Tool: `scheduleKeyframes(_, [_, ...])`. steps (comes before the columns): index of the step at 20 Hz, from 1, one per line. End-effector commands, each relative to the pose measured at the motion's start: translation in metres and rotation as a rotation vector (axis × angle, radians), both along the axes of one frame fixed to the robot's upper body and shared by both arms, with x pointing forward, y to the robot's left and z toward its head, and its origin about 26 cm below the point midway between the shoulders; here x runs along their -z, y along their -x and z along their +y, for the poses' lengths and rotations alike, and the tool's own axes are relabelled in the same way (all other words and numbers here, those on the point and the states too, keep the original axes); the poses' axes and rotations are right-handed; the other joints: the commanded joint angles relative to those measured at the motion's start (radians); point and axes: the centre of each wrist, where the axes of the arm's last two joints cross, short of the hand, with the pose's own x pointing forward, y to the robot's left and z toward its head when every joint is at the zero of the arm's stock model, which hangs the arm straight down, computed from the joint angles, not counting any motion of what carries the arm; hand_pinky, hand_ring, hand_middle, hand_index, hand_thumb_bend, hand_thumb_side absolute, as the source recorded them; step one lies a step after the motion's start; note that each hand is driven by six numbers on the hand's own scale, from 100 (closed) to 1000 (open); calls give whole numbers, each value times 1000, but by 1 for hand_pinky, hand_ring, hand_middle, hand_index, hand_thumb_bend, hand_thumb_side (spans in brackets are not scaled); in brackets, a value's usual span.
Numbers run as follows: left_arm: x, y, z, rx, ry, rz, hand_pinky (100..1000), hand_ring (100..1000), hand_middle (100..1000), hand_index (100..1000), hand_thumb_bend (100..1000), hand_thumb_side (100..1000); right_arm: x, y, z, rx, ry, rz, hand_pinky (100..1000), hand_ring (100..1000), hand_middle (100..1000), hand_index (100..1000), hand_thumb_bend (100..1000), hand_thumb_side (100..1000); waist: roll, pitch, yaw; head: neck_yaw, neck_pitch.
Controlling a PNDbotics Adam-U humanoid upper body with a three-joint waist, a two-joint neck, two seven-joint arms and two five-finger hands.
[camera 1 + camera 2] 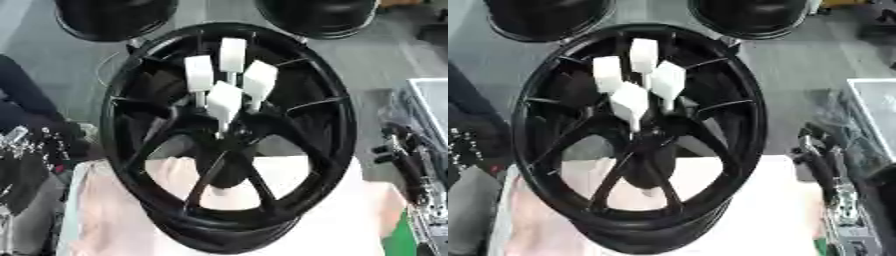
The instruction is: Pull the pin out of the wheel hub.
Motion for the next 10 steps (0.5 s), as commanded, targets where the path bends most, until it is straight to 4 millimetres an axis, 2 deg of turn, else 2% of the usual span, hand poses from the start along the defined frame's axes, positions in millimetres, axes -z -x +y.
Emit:
scheduleKeyframes(1, [-8, -1, 2, -3, -12, -26, 753, 707, 696, 804, 129, 1000, -5, -1, -3, 2, 12, -15, 474, 565, 765, 841, 100, 641, -1, -20, 1, 2, -2])
scheduleKeyframes(5, [-16, -1, 7, -13, -26, -61, 754, 708, 698, 808, 125, 1000, -5, -1, -3, 2, 12, -13, 474, 565, 765, 841, 100, 641, 0, -21, -1, 3, -2])
scheduleKeyframes(8, [-41, -2, 23, -42, -65, -165, 751, 705, 707, 813, 109, 1000, -4, -1, -4, 5, 13, -9, 474, 564, 765, 841, 100, 641, 3, -23, -4, 0, -3])
scheduleKeyframes(10, [-69, -3, 39, -61, -112, -281, 730, 668, 712, 814, 100, 997, -4, 0, -6, 8, 17, -7, 474, 564, 765, 841, 100, 640, 8, -25, -6, -6, -3])
